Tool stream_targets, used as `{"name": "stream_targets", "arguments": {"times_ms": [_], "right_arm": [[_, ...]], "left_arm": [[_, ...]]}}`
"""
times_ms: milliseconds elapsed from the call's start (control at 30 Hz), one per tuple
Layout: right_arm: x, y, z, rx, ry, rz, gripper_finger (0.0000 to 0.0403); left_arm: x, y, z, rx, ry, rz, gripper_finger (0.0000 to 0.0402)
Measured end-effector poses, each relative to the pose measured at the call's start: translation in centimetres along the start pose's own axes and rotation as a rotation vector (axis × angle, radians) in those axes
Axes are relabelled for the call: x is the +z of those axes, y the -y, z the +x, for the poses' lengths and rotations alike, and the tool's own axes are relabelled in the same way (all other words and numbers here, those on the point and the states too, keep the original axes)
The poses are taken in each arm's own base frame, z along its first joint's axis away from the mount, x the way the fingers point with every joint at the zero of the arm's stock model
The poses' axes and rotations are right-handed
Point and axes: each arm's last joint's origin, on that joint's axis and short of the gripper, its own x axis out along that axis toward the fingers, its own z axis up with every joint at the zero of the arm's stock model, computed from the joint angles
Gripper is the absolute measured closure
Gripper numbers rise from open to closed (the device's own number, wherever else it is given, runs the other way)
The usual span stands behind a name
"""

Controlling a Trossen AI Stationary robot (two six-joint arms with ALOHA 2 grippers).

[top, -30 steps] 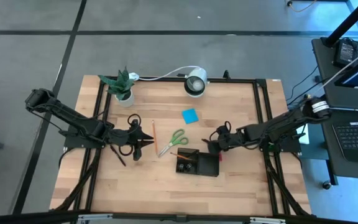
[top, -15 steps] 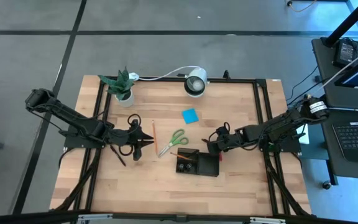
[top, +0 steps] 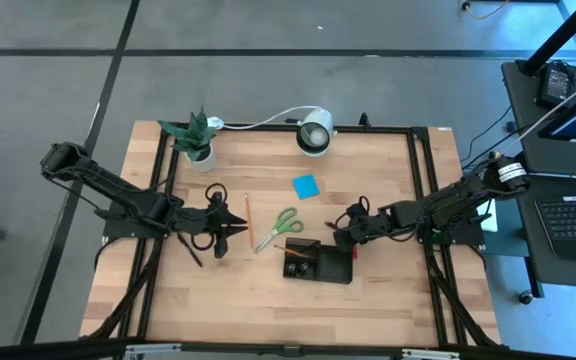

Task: Pick and place office supplies into organizer
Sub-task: Put the binder clip into the desk organizer

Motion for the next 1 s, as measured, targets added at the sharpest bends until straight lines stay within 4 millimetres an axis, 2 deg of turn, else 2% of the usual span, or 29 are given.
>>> {"name": "stream_targets", "arguments": {"times_ms": [200,567,833,1000], "right_arm": [[0.0,-0.1,0.0,0.008,0.003,-0.028,0.0395],[0.2,-0.6,-0.1,0.024,0.005,-0.067,0.0396],[1.3,-3.8,-1.3,0.077,0.075,-0.160,0.0396],[2.4,-6.6,-3.2,0.021,0.130,-0.257,0.0396]], "left_arm": [[0.0,0.0,0.0,0.000,0.000,0.000,0.0327],[0.0,0.0,0.0,0.000,0.000,0.000,0.0327],[0.0,0.0,0.0,0.000,0.000,0.000,0.0327],[0.0,0.0,0.0,0.000,0.000,0.000,0.0327]]}}
